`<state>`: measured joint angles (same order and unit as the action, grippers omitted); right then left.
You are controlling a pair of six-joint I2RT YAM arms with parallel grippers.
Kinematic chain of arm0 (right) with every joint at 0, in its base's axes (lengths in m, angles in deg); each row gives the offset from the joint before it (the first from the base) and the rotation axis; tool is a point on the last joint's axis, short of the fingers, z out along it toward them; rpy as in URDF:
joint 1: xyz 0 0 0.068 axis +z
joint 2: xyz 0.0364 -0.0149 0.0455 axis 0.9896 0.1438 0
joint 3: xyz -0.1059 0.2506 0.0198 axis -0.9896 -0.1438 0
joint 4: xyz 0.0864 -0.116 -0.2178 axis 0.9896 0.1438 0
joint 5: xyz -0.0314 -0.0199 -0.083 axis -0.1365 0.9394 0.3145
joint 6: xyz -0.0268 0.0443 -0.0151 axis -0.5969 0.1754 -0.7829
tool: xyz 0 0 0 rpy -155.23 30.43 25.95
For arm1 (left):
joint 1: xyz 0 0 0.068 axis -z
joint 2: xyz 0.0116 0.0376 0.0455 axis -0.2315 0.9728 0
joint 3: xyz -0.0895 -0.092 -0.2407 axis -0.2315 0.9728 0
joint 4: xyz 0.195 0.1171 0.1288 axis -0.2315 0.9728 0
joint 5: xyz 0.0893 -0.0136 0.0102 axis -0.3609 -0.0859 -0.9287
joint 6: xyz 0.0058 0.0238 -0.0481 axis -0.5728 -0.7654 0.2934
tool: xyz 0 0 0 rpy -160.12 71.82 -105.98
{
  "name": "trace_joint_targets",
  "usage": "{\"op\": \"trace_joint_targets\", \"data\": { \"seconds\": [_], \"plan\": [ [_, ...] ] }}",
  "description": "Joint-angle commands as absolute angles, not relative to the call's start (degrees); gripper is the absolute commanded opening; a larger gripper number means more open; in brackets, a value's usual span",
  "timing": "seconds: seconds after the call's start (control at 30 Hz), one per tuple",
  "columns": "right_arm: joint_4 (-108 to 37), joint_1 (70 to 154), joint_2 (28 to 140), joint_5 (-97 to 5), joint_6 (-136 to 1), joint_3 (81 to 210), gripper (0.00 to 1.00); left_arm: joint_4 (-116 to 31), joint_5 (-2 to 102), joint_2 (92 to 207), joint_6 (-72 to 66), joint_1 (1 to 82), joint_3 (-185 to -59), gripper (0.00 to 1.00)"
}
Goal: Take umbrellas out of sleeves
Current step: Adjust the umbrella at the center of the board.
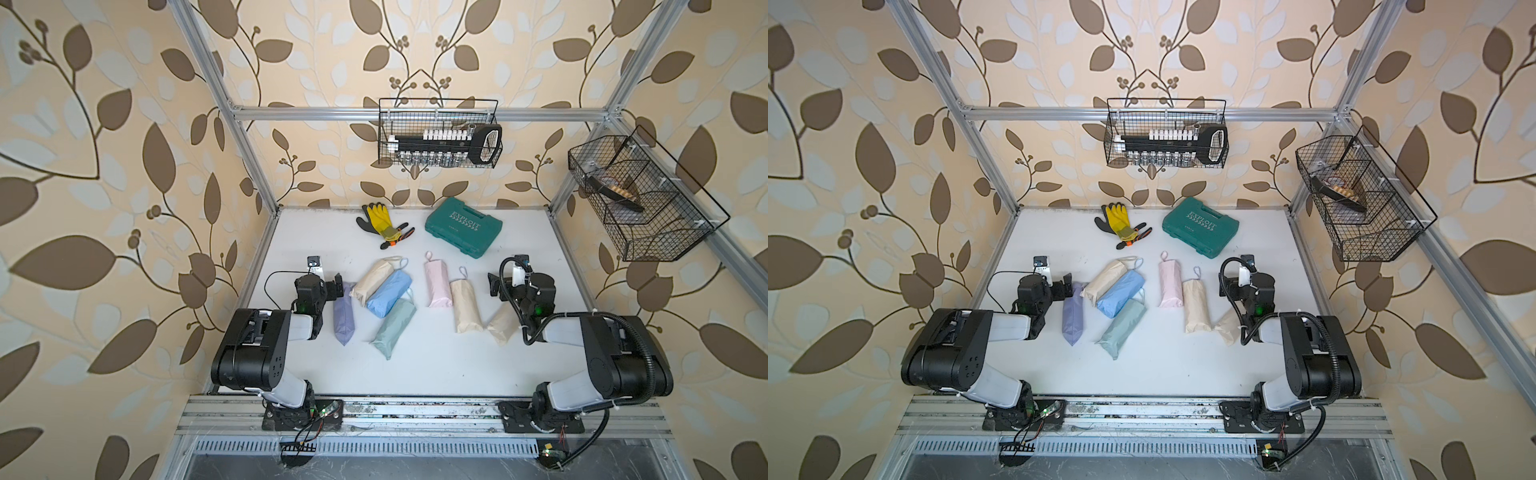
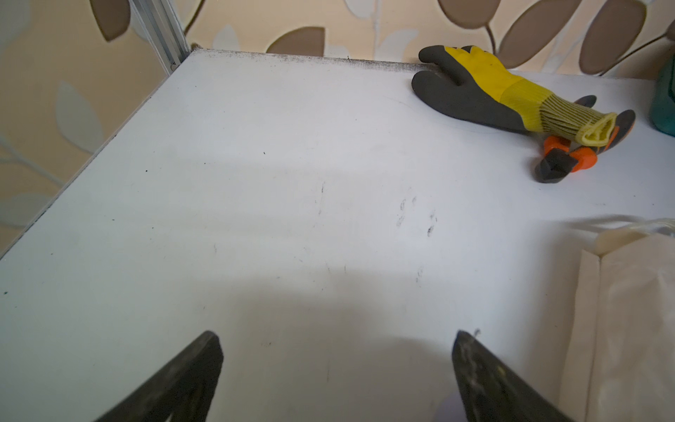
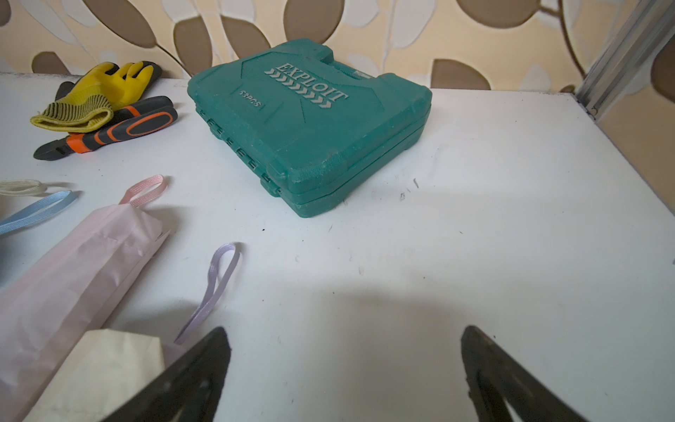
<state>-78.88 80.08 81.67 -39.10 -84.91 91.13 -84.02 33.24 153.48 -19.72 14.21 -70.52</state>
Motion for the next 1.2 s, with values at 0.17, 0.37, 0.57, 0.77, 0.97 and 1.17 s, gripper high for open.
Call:
{"op": "trace_joint_targets", "data": {
  "seconds": [0.17,0.37,0.57,0.77,0.97,1.17],
  "plan": [
    [-43.99,79.9,73.54,-26.95,-72.88,108.09,0.99,-46.83,24.05,150.58,-15.3,14.65,-92.41,0.99],
    [-25.64,79.72,73.12,-33.8,-58.81,121.37,0.99,-16.53,28.39,152.08,-8.5,14.64,-114.17,0.99],
    [-12.53,83.13,76.84,-48.41,-57.45,135.25,0.91,0.56,44.51,149.19,-1.04,15.3,-119.86,0.99],
    [3.79,93.15,80.32,-58.75,-59.91,143.29,0.93,10.01,55.43,145.2,2.0,24.23,-116.42,0.99],
    [9.24,96.85,78.6,-60.39,-59.55,141.68,0.98,12.93,53.36,145.12,-2.32,35.46,-117.36,0.99],
    [9.0,97.05,77.04,-61.85,-57.03,139.24,0.98,15.77,48.42,151.68,-5.81,42.62,-119.19,0.99]
  ]
}}
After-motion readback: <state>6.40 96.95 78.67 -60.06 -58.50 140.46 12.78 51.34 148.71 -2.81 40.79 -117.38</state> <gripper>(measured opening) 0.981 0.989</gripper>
